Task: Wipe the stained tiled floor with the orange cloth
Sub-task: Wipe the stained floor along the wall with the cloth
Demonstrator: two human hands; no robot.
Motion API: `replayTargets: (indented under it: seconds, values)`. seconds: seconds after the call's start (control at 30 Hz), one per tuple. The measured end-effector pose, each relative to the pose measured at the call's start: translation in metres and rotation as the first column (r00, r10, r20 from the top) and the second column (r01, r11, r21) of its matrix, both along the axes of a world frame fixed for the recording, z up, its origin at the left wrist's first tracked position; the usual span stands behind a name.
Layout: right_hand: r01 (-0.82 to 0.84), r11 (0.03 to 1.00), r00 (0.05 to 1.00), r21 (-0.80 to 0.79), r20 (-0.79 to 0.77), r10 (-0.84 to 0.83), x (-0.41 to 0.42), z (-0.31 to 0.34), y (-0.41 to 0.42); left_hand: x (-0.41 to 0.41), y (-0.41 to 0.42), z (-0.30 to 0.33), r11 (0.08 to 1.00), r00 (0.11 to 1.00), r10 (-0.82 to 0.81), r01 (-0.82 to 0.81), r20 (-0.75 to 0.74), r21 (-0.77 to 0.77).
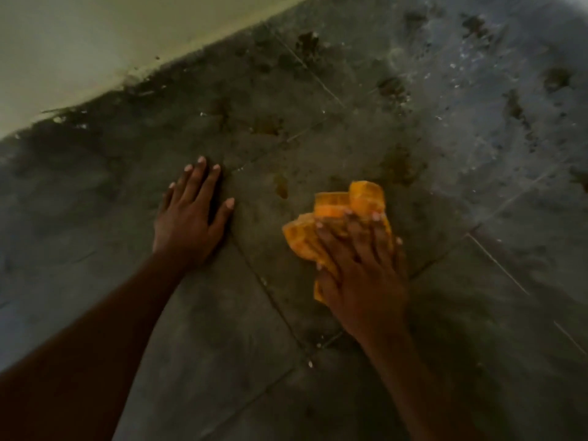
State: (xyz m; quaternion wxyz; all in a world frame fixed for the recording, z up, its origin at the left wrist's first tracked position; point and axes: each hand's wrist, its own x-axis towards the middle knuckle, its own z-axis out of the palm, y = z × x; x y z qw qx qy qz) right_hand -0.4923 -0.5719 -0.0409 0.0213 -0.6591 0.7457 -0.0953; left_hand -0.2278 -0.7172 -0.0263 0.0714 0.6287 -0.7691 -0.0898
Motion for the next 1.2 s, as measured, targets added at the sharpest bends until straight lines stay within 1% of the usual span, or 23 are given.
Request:
replayTargets:
  seconds: [0.07, 0.13, 0.2, 0.23, 0.3, 0.33, 0.37, 0.4, 0.43, 0.5, 0.53, 0.6, 0.63, 0.67, 0.7, 0.77, 0.83, 0.9, 0.97, 1.03, 1.1, 1.13, 1.2]
  values:
    - [0.151, 0.988, 0.988, 0.015, -0.024, -0.150, -0.029, -0.002, -0.029, 0.002, -0.007, -0.007, 1.000, 1.000, 0.008, -0.007, 0.010, -0.027]
    - [0.401, 0.914, 0.914, 0.052, 0.044, -0.404, -0.028, -0.002, -0.090, 0.002, -0.007, -0.010, 0.998, 1.000, 0.022, -0.022, 0.003, -0.054]
    - [0.470, 0.875, 0.872, 0.117, 0.095, -0.481, 0.006, 0.003, -0.143, 0.005, -0.005, -0.012, 0.992, 0.995, 0.098, -0.099, -0.013, -0.073]
    - [0.396, 0.914, 0.909, 0.092, 0.107, -0.404, 0.026, 0.008, -0.156, 0.005, -0.007, -0.010, 0.985, 0.988, 0.151, -0.153, -0.023, -0.085]
    - [0.044, 0.999, 0.995, 0.025, 0.087, -0.046, 0.054, 0.013, -0.134, 0.006, -0.004, -0.008, 0.957, 0.962, 0.271, -0.274, -0.046, -0.097]
    - [-0.156, 0.988, 0.986, 0.017, 0.054, 0.155, 0.052, 0.015, -0.109, 0.006, -0.003, -0.006, 0.946, 0.950, 0.308, -0.312, -0.050, -0.092]
    - [-0.279, 0.960, 0.960, 0.028, 0.017, 0.279, 0.038, 0.013, -0.083, 0.003, -0.001, -0.006, 0.941, 0.944, 0.326, -0.329, -0.045, -0.081]
    - [-0.331, 0.941, 0.943, 0.065, -0.009, 0.332, 0.017, 0.014, -0.065, 0.002, -0.001, -0.005, 0.938, 0.941, 0.336, -0.338, -0.036, -0.072]
    - [-0.300, 0.950, 0.952, 0.087, -0.034, 0.304, -0.007, 0.012, -0.057, 0.001, 0.000, -0.005, 0.940, 0.943, 0.333, -0.334, -0.025, -0.071]
    - [-0.018, 0.995, 0.998, 0.094, -0.063, 0.024, -0.040, 0.007, -0.083, 0.001, -0.002, -0.008, 0.940, 0.943, 0.330, -0.331, -0.025, -0.080]
    - [0.183, 0.977, 0.982, 0.109, -0.059, -0.178, -0.040, 0.006, -0.110, 0.003, -0.002, -0.009, 0.941, 0.944, 0.328, -0.329, -0.026, -0.084]
    - [0.488, 0.858, 0.864, 0.159, 0.056, -0.501, -0.011, 0.006, -0.182, 0.004, -0.002, -0.012, 0.942, 0.945, 0.323, -0.326, -0.049, -0.081]
    - [0.516, 0.832, 0.833, 0.204, 0.107, -0.543, 0.013, 0.010, -0.213, 0.004, -0.002, -0.013, 0.945, 0.948, 0.312, -0.316, -0.059, -0.079]
    - [0.460, 0.862, 0.860, 0.212, 0.136, -0.492, 0.040, 0.012, -0.234, 0.005, -0.002, -0.013, 0.945, 0.947, 0.314, -0.319, -0.066, -0.073]
    - [0.339, 0.928, 0.923, 0.154, 0.136, -0.360, 0.063, 0.012, -0.239, 0.006, -0.003, -0.012, 0.944, 0.945, 0.318, -0.323, -0.080, -0.069]
    - [-0.060, 0.996, 0.996, 0.068, 0.073, 0.055, 0.093, 0.014, -0.210, 0.008, -0.004, -0.010, 0.937, 0.937, 0.333, -0.342, -0.109, -0.067]
    - [-0.384, 0.921, 0.923, 0.062, 0.000, 0.385, 0.076, 0.020, -0.166, 0.006, -0.003, -0.007, 0.934, 0.932, 0.340, -0.350, -0.127, -0.073]
    - [-0.469, 0.877, 0.878, 0.109, -0.050, 0.476, 0.032, 0.019, -0.149, 0.007, -0.003, -0.006, 0.928, 0.924, 0.356, -0.367, -0.136, -0.067]
    - [-0.309, 0.944, 0.944, 0.113, -0.082, 0.319, -0.004, 0.016, -0.166, 0.005, -0.002, -0.005, 0.931, 0.926, 0.355, -0.363, -0.128, -0.048]
    - [0.027, 0.996, 0.999, 0.088, -0.029, -0.024, -0.002, 0.011, -0.205, 0.004, -0.002, -0.007, 0.930, 0.928, 0.357, -0.364, -0.111, -0.050]
    - [0.293, 0.954, 0.953, 0.060, 0.064, -0.297, 0.033, 0.008, -0.249, 0.005, -0.003, -0.009, 0.923, 0.922, 0.370, -0.378, -0.116, -0.065]
    - [0.339, 0.938, 0.932, 0.075, 0.111, -0.346, 0.055, 0.007, -0.268, 0.005, -0.003, -0.010, 0.922, 0.921, 0.370, -0.380, -0.121, -0.073]
    - [0.247, 0.963, 0.955, 0.107, 0.140, -0.260, 0.092, 0.006, -0.289, 0.005, -0.004, -0.010, 0.921, 0.921, 0.371, -0.381, -0.123, -0.079]
